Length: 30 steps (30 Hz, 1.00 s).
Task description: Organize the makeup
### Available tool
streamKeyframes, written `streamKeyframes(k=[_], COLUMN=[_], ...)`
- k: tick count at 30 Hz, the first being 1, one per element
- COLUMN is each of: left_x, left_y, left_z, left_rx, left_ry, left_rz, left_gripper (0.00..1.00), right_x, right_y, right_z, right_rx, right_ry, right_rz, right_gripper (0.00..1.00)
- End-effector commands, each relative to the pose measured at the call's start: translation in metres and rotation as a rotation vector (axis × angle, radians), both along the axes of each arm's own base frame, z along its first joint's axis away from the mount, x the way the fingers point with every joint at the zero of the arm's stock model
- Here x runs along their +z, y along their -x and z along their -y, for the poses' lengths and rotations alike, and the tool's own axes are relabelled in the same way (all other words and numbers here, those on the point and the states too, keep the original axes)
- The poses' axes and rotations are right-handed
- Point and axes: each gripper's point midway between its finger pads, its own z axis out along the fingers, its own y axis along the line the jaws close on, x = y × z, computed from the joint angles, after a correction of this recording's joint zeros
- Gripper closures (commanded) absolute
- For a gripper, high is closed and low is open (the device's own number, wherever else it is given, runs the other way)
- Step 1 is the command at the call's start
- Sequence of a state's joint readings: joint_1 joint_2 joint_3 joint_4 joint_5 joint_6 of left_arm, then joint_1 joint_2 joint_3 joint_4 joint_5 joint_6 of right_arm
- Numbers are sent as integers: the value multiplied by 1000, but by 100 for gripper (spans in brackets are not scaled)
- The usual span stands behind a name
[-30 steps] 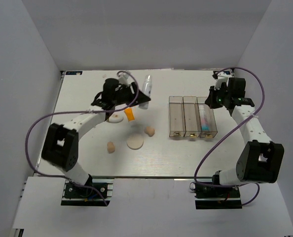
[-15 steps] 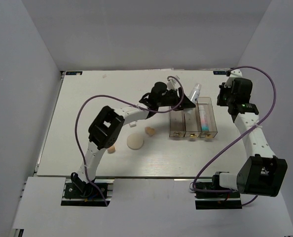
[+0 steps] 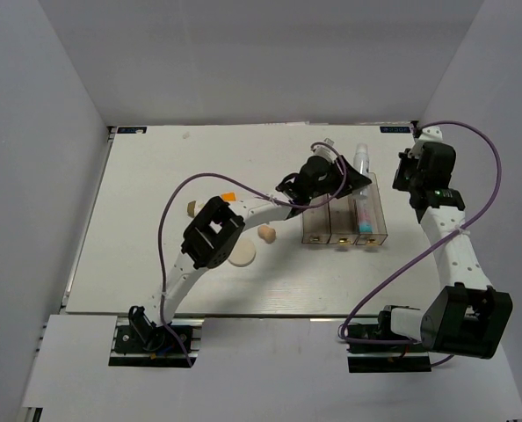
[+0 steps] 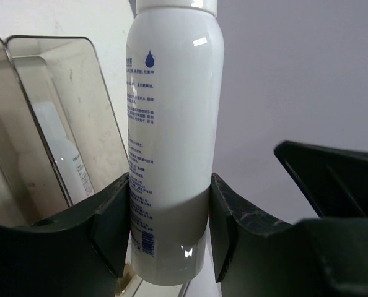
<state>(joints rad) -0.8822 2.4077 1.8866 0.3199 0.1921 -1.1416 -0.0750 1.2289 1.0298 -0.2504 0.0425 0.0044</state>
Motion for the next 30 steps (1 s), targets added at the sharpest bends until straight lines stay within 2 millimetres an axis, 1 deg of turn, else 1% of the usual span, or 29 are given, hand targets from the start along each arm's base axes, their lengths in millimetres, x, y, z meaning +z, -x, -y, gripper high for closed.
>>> streamKeyframes(k=[1, 2, 3, 4, 5, 6, 8, 9, 10, 11, 12, 14, 15, 17, 19, 22, 25, 26, 27, 30], left_x=[42, 36, 35, 35, 27, 26, 18, 14, 9, 13, 6, 5, -2, -6, -9, -10, -8, -7, -6, -3], left_y=[-13, -15, -11, -12, -13, -7, -6, 0, -6, -7, -1, 0, 1, 2, 3, 3, 4, 4, 4, 4], left_z=[5, 6, 11, 13, 14, 18, 18, 23, 21, 22, 27, 28, 27, 26, 26, 27, 26, 26, 26, 26], left_rx=[134, 142, 136, 139, 140, 128, 129, 119, 153, 153, 142, 137, 137, 135, 134, 134, 135, 135, 135, 134], left_ry=[45, 38, 34, 27, 11, 4, -14, -20, -32, -25, -37, -36, -53, -63, -68, -67, -67, -67, -64, -60], left_rz=[30, 28, 24, 18, 10, 3, -14, -23, -29, -26, -36, -49, -65, -79, -90, -100, -104, -101, -100, -94], left_gripper=[100, 100, 100, 100, 100, 100, 99, 99, 98, 95, 92, 88, 84, 82, 76, 66, 52, 50, 45, 37], right_x=[16, 17, 18, 15, 14, 14, 13, 12, 12, 11, 10, 10, 9, 9, 8, 8, 8, 6, 7, 7], right_y=[-2, -1, -1, 0, 0, 0, 1, 1, 1, 1, 1, 1, 2, 2, 1, 2, 2, 3, 2, 3], right_z=[6, 7, 8, 8, 8, 9, 9, 9, 9, 8, 8, 8, 8, 7, 8, 7, 6, 6, 6, 5], right_rx=[-35, -37, -44, -43, -46, -47, -49, -49, -49, -46, -46, -44, -44, -42, -43, -38, -36, -36, -37, -33], right_ry=[-6, -7, -10, -13, -16, -19, -22, -23, -27, -30, -30, -35, -35, -35, -35, -37, -39, -39, -41, -43], right_rz=[74, 77, 79, 75, 72, 75, 72, 71, 71, 68, 68, 65, 65, 64, 64, 62, 62, 58, 61, 59], right_gripper=[100, 100, 100, 100, 100, 100, 100, 100, 100, 100, 100, 100, 100, 100, 100, 100, 100, 100, 100, 100])
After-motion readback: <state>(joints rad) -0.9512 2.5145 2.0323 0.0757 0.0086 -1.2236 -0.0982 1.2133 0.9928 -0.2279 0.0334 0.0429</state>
